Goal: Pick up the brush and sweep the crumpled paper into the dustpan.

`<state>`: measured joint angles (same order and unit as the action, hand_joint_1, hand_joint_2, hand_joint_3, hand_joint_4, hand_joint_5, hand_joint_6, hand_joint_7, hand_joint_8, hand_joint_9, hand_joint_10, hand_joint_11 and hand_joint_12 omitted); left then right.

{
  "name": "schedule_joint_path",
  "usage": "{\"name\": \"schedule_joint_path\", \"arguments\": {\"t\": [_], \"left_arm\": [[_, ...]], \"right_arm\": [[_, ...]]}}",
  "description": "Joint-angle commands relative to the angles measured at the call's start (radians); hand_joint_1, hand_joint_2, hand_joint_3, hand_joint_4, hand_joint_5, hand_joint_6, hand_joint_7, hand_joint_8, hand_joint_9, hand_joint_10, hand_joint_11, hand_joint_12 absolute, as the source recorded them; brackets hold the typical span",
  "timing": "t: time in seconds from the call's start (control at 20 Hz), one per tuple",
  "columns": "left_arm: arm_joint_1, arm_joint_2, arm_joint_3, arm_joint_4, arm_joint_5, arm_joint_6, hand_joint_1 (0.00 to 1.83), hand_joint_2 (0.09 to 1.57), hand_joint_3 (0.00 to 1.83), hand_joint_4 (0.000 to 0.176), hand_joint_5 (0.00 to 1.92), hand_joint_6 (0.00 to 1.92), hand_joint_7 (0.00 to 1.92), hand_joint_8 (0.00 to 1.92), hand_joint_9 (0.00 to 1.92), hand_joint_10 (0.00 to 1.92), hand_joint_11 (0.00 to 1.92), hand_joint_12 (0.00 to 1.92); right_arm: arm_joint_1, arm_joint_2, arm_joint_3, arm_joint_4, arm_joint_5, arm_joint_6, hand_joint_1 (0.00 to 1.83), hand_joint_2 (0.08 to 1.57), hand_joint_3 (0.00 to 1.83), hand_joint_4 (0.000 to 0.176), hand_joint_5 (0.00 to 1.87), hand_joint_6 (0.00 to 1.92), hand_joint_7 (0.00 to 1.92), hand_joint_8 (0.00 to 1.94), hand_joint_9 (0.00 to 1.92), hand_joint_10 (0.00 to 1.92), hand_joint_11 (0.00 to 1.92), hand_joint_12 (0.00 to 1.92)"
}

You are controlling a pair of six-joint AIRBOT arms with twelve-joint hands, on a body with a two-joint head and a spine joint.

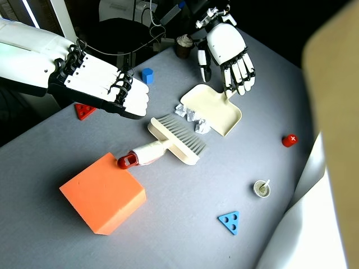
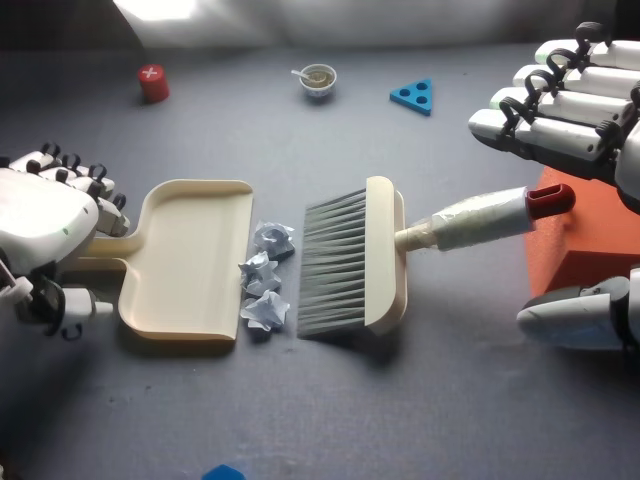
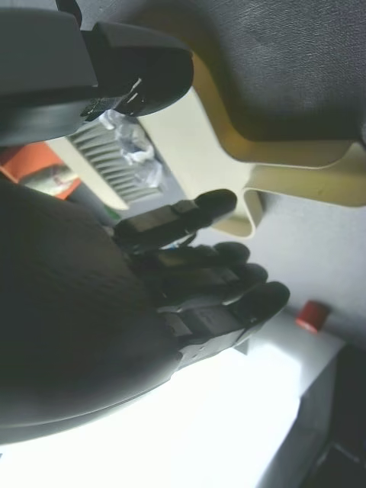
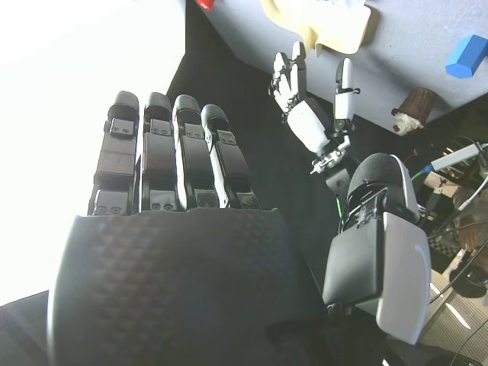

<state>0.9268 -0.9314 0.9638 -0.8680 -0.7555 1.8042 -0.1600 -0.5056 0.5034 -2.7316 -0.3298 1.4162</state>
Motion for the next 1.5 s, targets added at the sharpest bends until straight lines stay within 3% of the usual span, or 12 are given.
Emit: {"name": "schedule_joint_path", "arguments": {"t": [0.0, 0.05, 0.15, 0.5, 0.55, 0.75, 0.8, 0.85, 0.95, 1.05, 1.25, 1.45], "left_arm": [[-0.004, -0.006, 0.014, 0.038, -0.089, 0.001, 0.89, 1.06, 0.00, 0.007, 0.64, 0.01, 0.29, 0.00, 0.22, 0.00, 0.04, 0.56], [-0.004, -0.016, 0.030, 0.044, -0.082, 0.001, 0.87, 1.07, 0.00, 0.012, 0.65, 0.01, 0.30, 0.00, 0.22, 0.00, 0.02, 0.56], [-0.004, -0.033, 0.050, 0.045, -0.074, 0.001, 0.90, 1.07, 0.00, 0.000, 0.66, 0.01, 0.28, 0.00, 0.20, 0.00, 0.00, 0.55], [0.005, -0.086, 0.090, 0.037, -0.071, 0.001, 0.90, 1.07, 0.00, 0.005, 0.64, 0.01, 0.29, 0.00, 0.22, 0.00, 0.02, 0.56], [0.007, -0.090, 0.092, 0.036, -0.071, 0.001, 0.90, 1.07, 0.00, 0.000, 0.63, 0.01, 0.27, 0.00, 0.22, 0.00, 0.03, 0.56], [0.014, -0.100, 0.097, 0.031, -0.077, 0.005, 0.93, 1.14, 0.00, 0.000, 0.81, 0.02, 0.33, 0.00, 0.29, 0.00, 0.06, 0.58], [0.014, -0.101, 0.099, 0.031, -0.075, 0.008, 1.00, 1.17, 0.00, 0.031, 0.85, 0.93, 0.34, 0.00, 0.31, 0.00, 0.07, 0.60], [0.014, -0.101, 0.101, 0.031, -0.075, 0.008, 0.99, 1.19, 0.01, 0.064, 0.82, 1.18, 0.35, 0.00, 0.32, 0.00, 0.08, 0.60], [0.013, -0.093, 0.101, 0.031, -0.074, 0.009, 1.03, 1.20, 0.00, 0.000, 0.82, 1.23, 0.32, 0.00, 0.29, 0.00, 0.05, 0.60], [0.008, -0.086, 0.095, 0.020, -0.075, 0.020, 1.04, 1.19, 0.00, 0.000, 0.84, 1.19, 0.32, 0.00, 0.29, 0.00, 0.06, 0.60], [-0.009, -0.070, 0.086, 0.012, -0.060, 0.029, 1.04, 1.19, 0.00, 0.000, 0.85, 1.19, 0.33, 0.00, 0.29, 0.00, 0.05, 0.60], [-0.046, -0.048, 0.067, -0.010, -0.025, 0.073, 1.06, 1.17, 0.00, 0.000, 0.88, 1.13, 0.34, 0.00, 0.28, 0.00, 0.06, 0.62]], "right_arm": [[0.008, 0.009, -0.001, -0.019, -0.107, 0.003, 0.00, 1.00, 0.01, 0.000, 0.09, 0.00, 0.10, 0.00, 0.10, 0.00, 0.09, 0.02], [0.008, 0.009, -0.001, -0.019, -0.107, 0.003, 0.00, 1.00, 0.01, 0.000, 0.10, 0.01, 0.12, 0.01, 0.11, 0.01, 0.10, 0.02], [0.008, 0.009, -0.001, -0.019, -0.107, 0.003, 0.00, 1.00, 0.00, 0.000, 0.09, 0.00, 0.11, 0.00, 0.11, 0.00, 0.09, 0.02], [0.008, 0.009, -0.001, -0.019, -0.107, 0.003, 0.00, 1.01, 0.01, 0.000, 0.10, 0.00, 0.11, 0.00, 0.12, 0.00, 0.11, 0.02], [0.008, 0.009, -0.001, -0.019, -0.107, 0.003, 0.00, 1.01, 0.01, 0.000, 0.09, 0.00, 0.10, 0.00, 0.10, 0.00, 0.09, 0.01], [0.008, 0.009, -0.001, -0.019, -0.108, 0.003, 0.00, 1.01, 0.00, 0.000, 0.09, 0.00, 0.11, 0.00, 0.11, 0.00, 0.11, 0.02], [0.008, 0.008, -0.001, -0.019, -0.109, 0.003, 0.00, 1.01, 0.00, 0.000, 0.09, 0.00, 0.10, 0.00, 0.11, 0.00, 0.10, 0.01], [0.008, 0.008, -0.002, -0.019, -0.110, 0.003, 0.00, 1.01, 0.00, 0.000, 0.09, 0.00, 0.10, 0.00, 0.11, 0.00, 0.10, 0.01], [0.007, 0.005, -0.001, -0.013, -0.113, 0.003, 0.00, 1.01, 0.00, 0.000, 0.10, 0.00, 0.11, 0.00, 0.12, 0.00, 0.12, 0.02], [0.005, 0.002, -0.001, -0.009, -0.124, 0.002, 0.00, 1.02, 0.01, 0.000, 0.11, 0.01, 0.12, 0.01, 0.12, 0.00, 0.12, 0.02], [-0.013, -0.013, -0.011, 0.098, -0.190, -0.131, 0.02, 1.03, 0.01, 0.000, 0.09, 0.00, 0.12, 0.00, 0.12, 0.00, 0.12, 0.02], [-0.061, -0.073, -0.026, 0.265, -0.406, -0.400, 0.27, 1.06, 0.01, 0.000, 0.13, 0.01, 0.16, 0.01, 0.16, 0.01, 0.17, 0.04]]}}
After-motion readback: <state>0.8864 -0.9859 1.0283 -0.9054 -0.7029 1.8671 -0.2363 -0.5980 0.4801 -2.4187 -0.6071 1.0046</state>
